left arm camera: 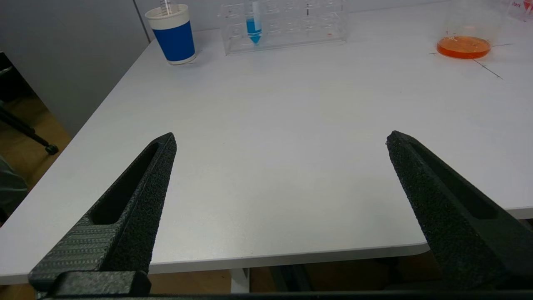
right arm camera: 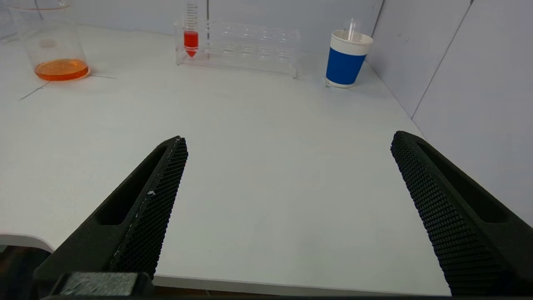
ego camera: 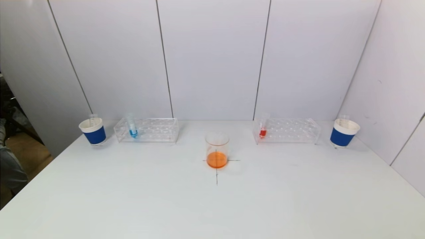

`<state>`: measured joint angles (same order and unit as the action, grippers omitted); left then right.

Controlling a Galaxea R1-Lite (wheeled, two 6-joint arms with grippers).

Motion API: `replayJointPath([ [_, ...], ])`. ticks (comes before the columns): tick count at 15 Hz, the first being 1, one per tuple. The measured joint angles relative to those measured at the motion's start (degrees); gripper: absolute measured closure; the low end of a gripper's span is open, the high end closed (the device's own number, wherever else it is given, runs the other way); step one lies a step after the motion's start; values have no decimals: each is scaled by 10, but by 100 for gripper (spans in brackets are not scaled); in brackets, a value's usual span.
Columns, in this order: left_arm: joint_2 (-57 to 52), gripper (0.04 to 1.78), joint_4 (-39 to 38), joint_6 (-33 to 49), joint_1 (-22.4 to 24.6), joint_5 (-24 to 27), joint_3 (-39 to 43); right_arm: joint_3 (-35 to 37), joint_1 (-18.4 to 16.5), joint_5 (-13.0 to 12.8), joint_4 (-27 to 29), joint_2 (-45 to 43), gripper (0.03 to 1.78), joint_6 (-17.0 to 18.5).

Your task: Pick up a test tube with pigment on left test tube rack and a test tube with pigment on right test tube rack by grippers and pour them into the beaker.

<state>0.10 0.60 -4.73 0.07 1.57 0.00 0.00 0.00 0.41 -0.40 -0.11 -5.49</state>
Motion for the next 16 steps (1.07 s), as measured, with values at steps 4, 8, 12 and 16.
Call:
replayJointPath([
  [4, 0, 6, 0, 0, 0, 0, 0, 0, 0, -6, -1, 0, 4, 43],
  [8, 0, 6, 0, 0, 0, 0, 0, 0, 0, -10, -2, 0, 4, 74],
  [12, 0, 6, 0, 0, 0, 0, 0, 0, 0, -10, -2, 0, 4, 74],
  [16, 0, 6, 0, 0, 0, 0, 0, 0, 0, -11, -2, 0, 4, 76],
])
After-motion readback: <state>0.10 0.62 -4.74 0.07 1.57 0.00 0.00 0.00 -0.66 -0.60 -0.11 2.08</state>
